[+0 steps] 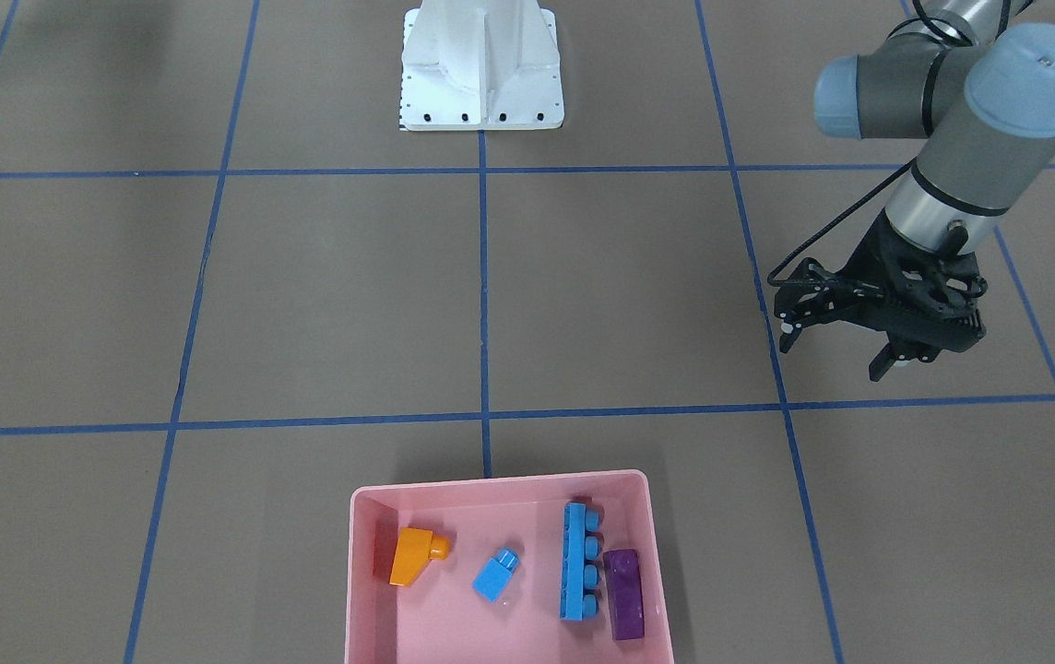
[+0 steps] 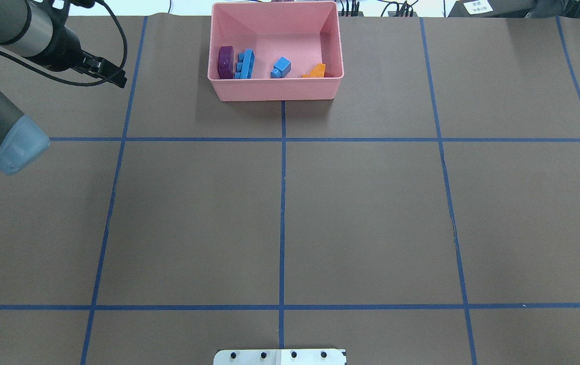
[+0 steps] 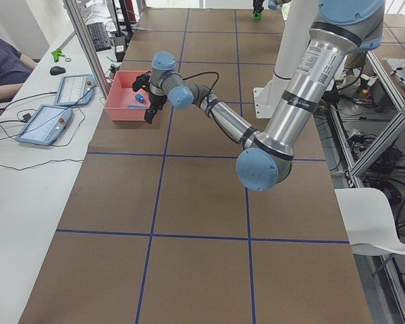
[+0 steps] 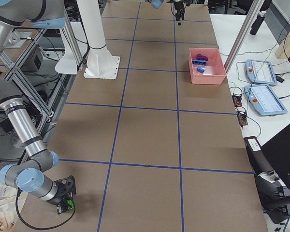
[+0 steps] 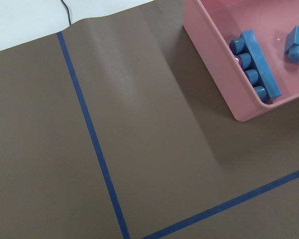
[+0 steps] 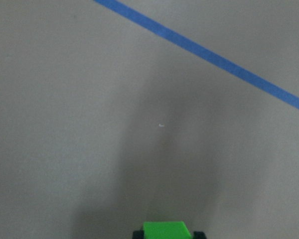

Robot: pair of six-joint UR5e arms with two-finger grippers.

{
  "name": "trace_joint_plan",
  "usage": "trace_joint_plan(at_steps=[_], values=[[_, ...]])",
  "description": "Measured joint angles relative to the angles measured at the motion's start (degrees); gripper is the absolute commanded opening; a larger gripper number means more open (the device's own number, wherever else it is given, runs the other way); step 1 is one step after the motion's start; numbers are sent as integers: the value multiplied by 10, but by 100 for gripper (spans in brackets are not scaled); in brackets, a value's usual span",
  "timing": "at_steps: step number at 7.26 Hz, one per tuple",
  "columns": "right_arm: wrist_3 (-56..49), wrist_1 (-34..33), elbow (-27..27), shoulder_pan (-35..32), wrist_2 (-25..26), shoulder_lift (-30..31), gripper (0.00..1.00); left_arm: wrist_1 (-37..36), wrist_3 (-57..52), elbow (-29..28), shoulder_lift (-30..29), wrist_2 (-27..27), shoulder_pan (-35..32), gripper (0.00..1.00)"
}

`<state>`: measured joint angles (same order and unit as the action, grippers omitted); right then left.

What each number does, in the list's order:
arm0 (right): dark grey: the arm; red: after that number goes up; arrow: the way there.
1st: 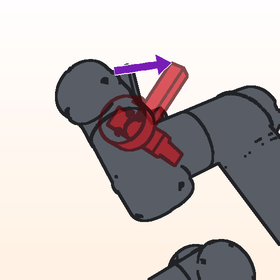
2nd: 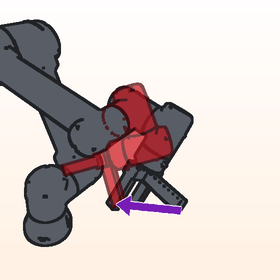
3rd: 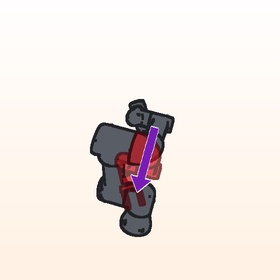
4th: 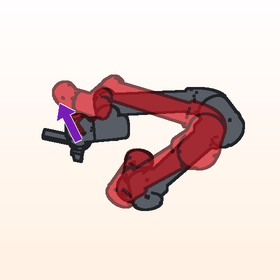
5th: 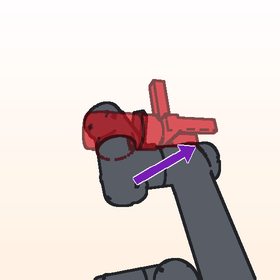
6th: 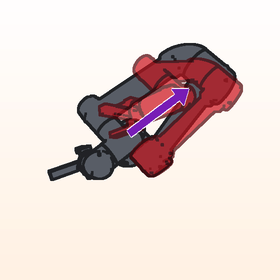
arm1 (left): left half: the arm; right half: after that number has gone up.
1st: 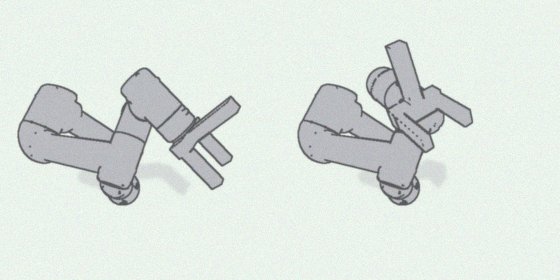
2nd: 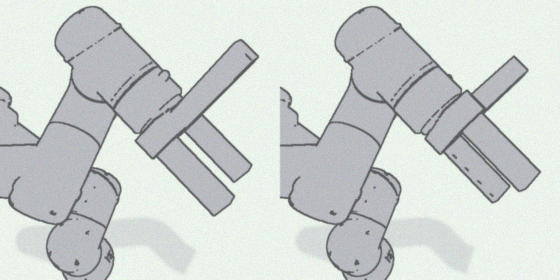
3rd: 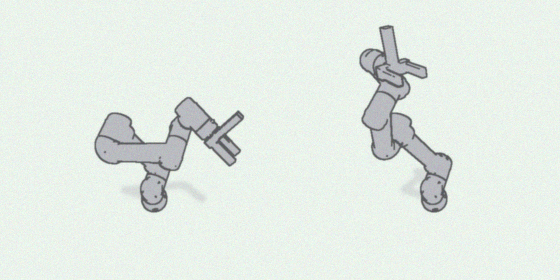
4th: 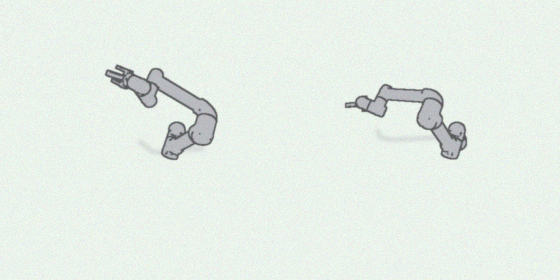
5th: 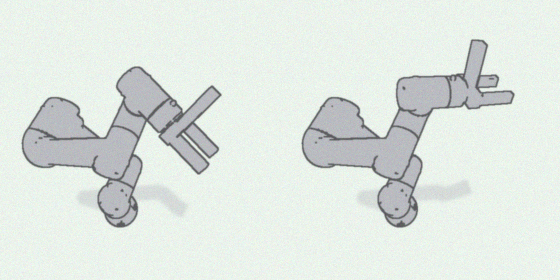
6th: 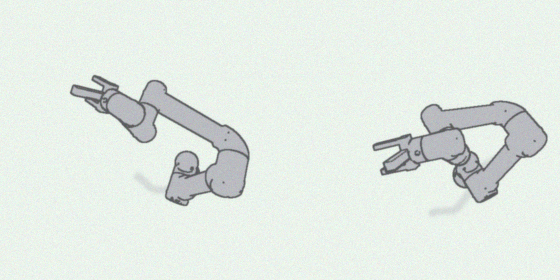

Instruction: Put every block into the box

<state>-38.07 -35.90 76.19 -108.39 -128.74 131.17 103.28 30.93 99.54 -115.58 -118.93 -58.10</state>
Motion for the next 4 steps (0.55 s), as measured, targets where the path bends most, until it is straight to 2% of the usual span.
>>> trace_joint_plan(at_steps=[2, 4], values=[[1, -107, 70, -38, -2, -33, 0, 0, 0, 1, 3, -2, 0, 100], [10, -307, 179, -69, 0, -105, 0, 0, -1, 8, 11, -3, 0, 100]])
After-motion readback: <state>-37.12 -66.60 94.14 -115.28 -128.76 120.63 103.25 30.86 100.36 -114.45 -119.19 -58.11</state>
